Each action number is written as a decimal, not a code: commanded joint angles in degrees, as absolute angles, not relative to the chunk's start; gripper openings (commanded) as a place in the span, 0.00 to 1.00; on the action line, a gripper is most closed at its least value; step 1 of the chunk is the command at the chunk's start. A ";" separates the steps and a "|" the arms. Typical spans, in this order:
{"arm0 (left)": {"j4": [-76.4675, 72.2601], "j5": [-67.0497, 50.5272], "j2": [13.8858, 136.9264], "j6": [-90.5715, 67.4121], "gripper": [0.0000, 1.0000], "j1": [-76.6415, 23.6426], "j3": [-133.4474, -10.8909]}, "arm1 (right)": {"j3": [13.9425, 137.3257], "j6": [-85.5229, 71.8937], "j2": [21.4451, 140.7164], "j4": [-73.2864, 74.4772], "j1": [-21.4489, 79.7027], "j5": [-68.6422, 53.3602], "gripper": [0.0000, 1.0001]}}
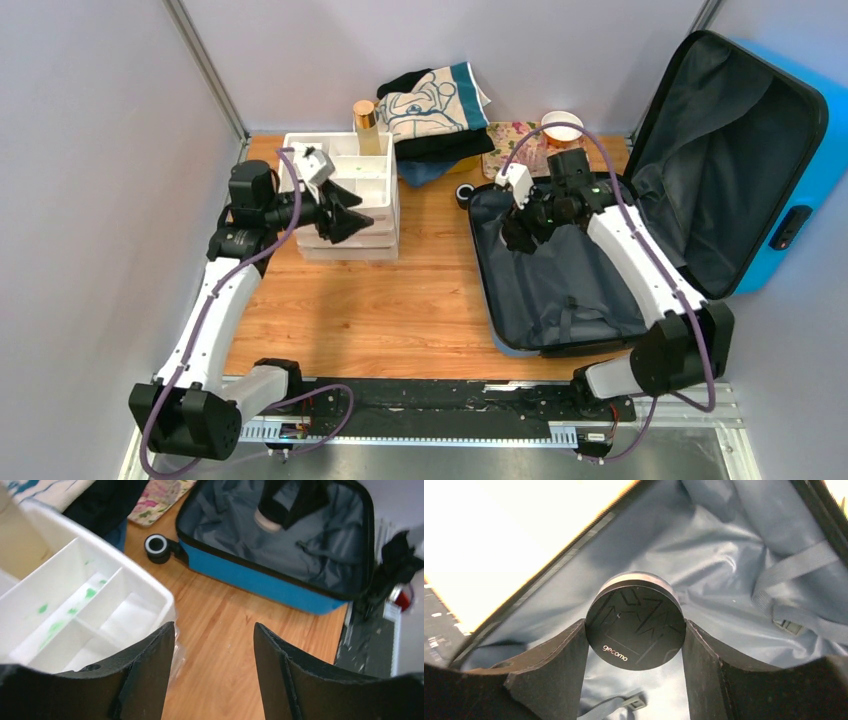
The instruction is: Open, take out, and arrange the luggage
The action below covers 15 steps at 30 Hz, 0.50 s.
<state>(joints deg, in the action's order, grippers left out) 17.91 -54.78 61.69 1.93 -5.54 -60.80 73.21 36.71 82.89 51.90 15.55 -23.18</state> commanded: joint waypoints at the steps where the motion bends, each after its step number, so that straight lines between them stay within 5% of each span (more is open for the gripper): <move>1: 16.42 -67.31 57.93 28.34 0.67 -10.17 -56.79 | 79.01 40.34 77.44 65.71 15.99 -38.03 0.41; 6: 22.67 -65.22 56.69 55.59 0.67 -21.52 -55.46 | 80.07 38.50 73.66 69.61 19.24 -48.06 0.40; 15: 21.36 -55.12 58.27 75.75 0.65 -42.52 -52.12 | 77.79 34.46 70.66 69.70 26.10 -56.23 0.39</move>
<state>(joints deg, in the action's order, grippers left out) 22.02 -57.87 57.89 61.10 -36.82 -53.39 78.22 36.99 72.79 69.10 24.88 -48.60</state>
